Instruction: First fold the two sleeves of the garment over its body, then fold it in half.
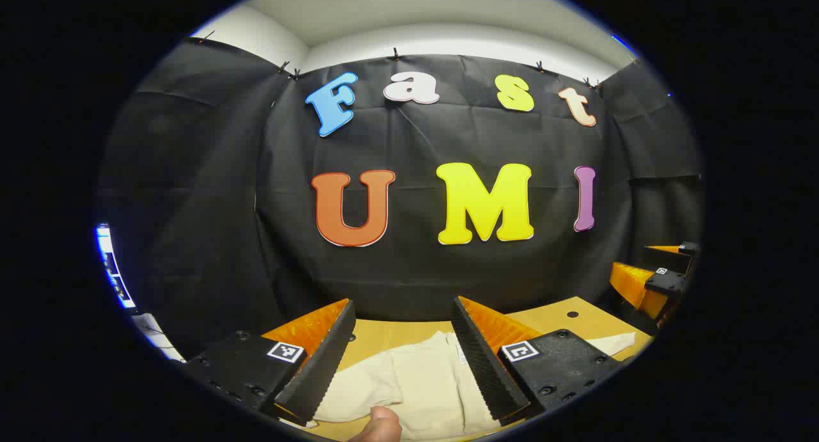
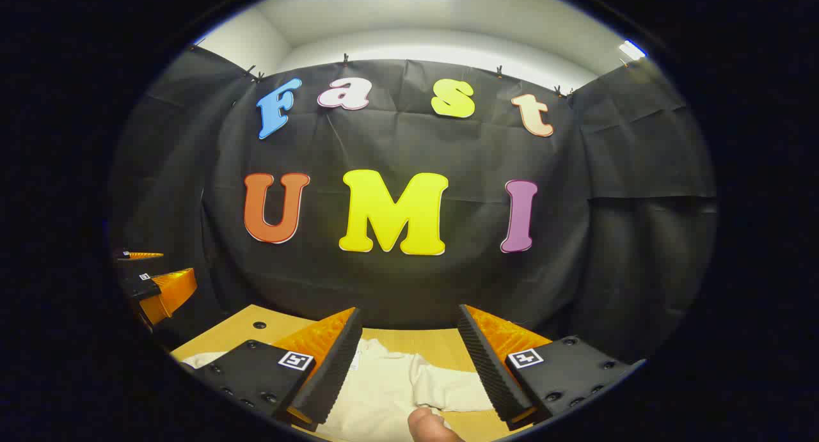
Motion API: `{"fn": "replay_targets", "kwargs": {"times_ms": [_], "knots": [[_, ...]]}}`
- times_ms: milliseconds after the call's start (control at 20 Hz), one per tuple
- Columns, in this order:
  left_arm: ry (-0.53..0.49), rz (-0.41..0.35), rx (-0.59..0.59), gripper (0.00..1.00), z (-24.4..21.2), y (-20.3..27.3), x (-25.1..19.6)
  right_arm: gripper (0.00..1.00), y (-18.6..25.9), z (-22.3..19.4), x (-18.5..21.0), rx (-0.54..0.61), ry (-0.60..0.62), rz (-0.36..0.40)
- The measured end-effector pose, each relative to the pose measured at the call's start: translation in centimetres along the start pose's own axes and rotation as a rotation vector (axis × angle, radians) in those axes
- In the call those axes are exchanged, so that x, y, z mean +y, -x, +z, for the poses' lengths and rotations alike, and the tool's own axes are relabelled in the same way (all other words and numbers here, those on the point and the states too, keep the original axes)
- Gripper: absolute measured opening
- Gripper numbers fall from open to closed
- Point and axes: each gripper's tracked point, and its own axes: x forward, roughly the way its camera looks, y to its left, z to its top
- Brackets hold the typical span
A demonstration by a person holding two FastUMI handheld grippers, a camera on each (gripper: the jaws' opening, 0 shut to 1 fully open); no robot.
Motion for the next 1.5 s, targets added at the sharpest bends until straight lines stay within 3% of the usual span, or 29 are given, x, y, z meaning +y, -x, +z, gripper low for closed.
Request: {"fn": "replay_targets", "kwargs": {"times_ms": [350, 450, 500, 1100, 1300, 1500], "knots": [[0.022, 0.031, 0.031, 0.96, -1.5, -1.3, -1.1, 0.94, -0.7, -0.5, 0.1, 0.0, 0.026, 0.034], [0.022, 0.035, 0.043, 1.0, -1.9, -1.4, -1.5, 0.94, -0.8, -1.0, 0.0, 0.006, 0.029, 0.045], [0.023, 0.033, 0.045, 0.96, -2.1, -1.4, -1.8, 0.94, -0.8, -1.2, -0.2, 0.009, 0.025, 0.046], [0.001, 0.01, 0.061, 0.96, -2.7, -2.0, -3.8, 0.94, -2.2, -2.4, -2.4, 0.029, 0.008, 0.021], [-0.004, 0.011, 0.062, 0.96, -2.7, -2.2, -4.5, 0.94, -3.7, -3.6, -5.1, 0.053, -0.005, -0.024], [-0.012, 0.011, 0.056, 0.96, -2.5, -2.2, -5.6, 0.94, -5.7, -6.0, -11.1, 0.094, 0.007, -0.129]]}}
